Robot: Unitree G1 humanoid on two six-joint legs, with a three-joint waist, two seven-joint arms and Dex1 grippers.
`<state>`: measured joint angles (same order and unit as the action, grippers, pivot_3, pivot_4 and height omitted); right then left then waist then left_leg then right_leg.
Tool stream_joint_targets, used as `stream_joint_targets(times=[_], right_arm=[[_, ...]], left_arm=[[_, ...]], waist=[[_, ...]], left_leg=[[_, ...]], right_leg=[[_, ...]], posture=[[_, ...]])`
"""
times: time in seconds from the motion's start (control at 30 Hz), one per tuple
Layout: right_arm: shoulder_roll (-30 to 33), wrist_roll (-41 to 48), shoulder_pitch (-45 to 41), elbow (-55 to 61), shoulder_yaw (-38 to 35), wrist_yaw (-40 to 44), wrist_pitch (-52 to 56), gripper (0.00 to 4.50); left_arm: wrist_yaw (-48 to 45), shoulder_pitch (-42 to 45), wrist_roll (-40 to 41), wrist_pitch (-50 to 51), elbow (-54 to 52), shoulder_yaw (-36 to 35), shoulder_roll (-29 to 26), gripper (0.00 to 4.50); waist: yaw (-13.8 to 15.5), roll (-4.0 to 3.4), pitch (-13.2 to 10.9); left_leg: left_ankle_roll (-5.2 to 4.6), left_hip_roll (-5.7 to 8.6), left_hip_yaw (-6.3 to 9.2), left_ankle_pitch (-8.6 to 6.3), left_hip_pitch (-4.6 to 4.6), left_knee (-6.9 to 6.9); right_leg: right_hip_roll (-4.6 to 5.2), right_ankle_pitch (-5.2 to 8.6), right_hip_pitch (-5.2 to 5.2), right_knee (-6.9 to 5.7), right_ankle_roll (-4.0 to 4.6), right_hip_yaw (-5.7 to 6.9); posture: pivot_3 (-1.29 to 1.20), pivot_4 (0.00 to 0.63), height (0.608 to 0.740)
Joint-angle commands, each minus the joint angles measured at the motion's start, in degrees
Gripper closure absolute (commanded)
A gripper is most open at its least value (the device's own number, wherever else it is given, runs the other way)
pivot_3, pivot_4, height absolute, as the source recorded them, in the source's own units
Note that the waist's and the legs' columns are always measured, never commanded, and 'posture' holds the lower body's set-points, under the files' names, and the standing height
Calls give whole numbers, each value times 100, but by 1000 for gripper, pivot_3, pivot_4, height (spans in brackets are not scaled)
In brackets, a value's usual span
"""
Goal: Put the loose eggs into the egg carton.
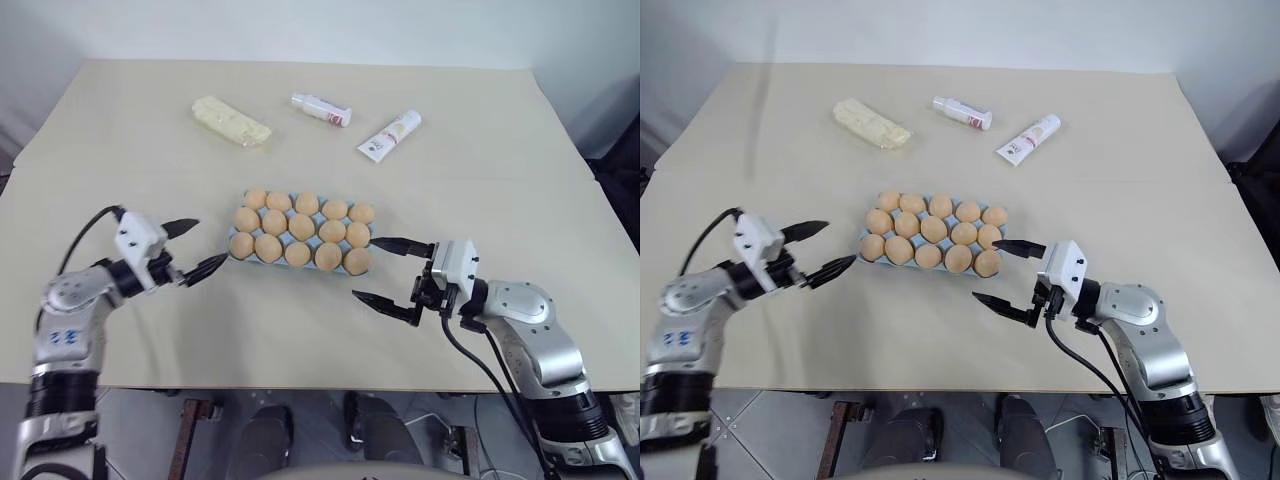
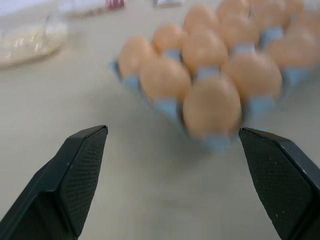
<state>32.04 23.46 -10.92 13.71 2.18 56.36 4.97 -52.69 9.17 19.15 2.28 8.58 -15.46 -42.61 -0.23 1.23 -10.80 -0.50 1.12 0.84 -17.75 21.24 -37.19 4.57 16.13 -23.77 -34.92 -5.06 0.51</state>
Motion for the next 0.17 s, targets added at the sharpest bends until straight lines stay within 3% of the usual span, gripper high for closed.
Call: stream_joint_targets(times=[0.03,0.17], right_arm=[[60,63,-26,-92,-157,107,-145,0],[28,17,-123,-330,-153,159,-243,0]], left_arm=[[-66,-283,56,-155,-364,-328,-211,22],[65,-521,-1,-192,-430,-487,-241,22]], waist=[[15,-1,-1],[40,-4,-2]], left_leg=[[-1,0,0,0,0,0],[-3,1,8,2,-2,-2]], right_leg=[[1,0,1,0,0,0],[8,2,6,-1,4,7]], posture=[[0,150,740],[0,150,740]])
